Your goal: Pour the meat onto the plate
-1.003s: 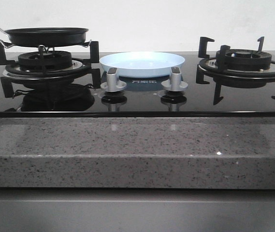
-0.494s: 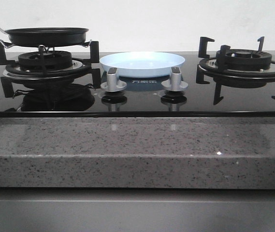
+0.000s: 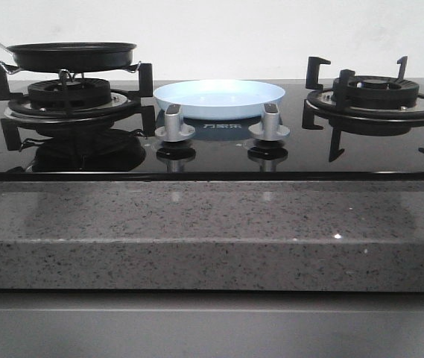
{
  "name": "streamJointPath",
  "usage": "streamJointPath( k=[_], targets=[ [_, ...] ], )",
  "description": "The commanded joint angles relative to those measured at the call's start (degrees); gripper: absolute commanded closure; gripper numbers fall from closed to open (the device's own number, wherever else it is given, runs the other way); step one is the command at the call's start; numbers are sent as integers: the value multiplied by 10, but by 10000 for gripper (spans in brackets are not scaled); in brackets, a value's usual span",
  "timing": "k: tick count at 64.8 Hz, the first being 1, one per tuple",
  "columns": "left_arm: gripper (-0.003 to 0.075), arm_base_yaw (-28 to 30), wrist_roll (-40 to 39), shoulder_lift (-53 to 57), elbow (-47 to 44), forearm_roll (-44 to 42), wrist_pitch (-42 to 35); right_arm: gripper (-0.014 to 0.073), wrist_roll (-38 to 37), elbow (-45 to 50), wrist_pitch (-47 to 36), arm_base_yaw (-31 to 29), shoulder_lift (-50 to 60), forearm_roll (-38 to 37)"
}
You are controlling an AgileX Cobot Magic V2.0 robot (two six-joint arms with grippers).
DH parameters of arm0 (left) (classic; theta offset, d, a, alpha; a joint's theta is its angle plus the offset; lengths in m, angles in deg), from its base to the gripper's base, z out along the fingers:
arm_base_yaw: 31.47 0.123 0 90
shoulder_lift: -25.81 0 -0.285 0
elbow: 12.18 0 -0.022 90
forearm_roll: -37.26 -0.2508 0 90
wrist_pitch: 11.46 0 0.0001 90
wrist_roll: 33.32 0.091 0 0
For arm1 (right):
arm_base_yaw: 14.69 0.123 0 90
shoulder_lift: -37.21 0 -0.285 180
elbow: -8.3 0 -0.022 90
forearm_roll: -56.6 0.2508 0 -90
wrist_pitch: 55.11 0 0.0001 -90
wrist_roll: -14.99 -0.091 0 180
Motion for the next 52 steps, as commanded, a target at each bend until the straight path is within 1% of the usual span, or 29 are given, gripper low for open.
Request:
streamJointPath(
  k=[1,8,14,31,44,52],
  targets=[
    [175,-16,0,-5,15,5,-38,56,8,-48,-35,20,-43,9],
    [175,-17,0,-5,15,5,-38,56,8,-87,-35,44,-98,9],
    [175,-17,0,-5,15,5,-38,56,8,-123,-35,53,-153,9],
    [176,-17,0,-5,15,5,-38,56,8,-231,-36,53,-301,15],
    [176,-17,0,-5,15,5,-38,56,8,-335,-32,51,-419,15],
    [176,-17,0,-5,15,4,-38,56,9,-410,-10,51,-491,10]
  ],
)
